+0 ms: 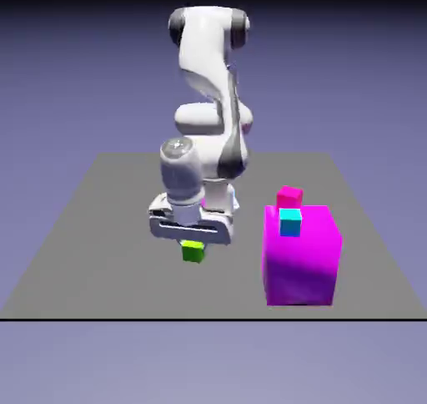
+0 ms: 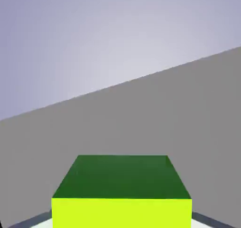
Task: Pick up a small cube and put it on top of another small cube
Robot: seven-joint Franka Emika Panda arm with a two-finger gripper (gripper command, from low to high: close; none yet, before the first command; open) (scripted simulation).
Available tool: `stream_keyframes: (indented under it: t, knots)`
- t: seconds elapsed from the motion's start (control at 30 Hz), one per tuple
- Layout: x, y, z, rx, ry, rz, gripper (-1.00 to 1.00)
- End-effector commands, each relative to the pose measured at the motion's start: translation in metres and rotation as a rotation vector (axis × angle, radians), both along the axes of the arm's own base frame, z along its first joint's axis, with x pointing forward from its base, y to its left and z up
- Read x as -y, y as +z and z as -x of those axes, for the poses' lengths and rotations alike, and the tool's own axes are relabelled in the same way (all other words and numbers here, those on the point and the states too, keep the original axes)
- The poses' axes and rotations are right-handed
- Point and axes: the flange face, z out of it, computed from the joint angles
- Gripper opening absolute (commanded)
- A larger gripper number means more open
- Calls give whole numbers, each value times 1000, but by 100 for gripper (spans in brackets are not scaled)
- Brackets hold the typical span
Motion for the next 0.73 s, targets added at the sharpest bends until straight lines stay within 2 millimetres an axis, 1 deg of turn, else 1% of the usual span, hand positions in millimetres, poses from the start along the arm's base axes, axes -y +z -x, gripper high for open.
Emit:
stream_keyframes:
  t: [0.0, 0.07, 0.13, 0.2, 0.3, 0.33, 0.47, 0.5, 0.53, 0.67, 0.7]
  knots:
    - [-15, 15, 5, 2, 42, 2, -100]
    - [-57, 44, 19, 6, 152, 5, -100]
    - [-97, 72, 38, 10, 260, 17, -100]
    - [-134, 99, 63, 14, 366, 36, -100]
    - [-183, 135, 108, 22, 520, 80, -100]
    - [-190, 133, 117, 23, 546, 89, -100]
    - [-188, 71, 122, 23, 546, 89, -100]
    - [-188, 71, 122, 23, 546, 89, 100]
    - [-188, 71, 122, 23, 546, 89, 100]
    - [-190, 134, 117, 23, 546, 89, 100]
    - [-190, 140, 117, 23, 546, 89, 100]
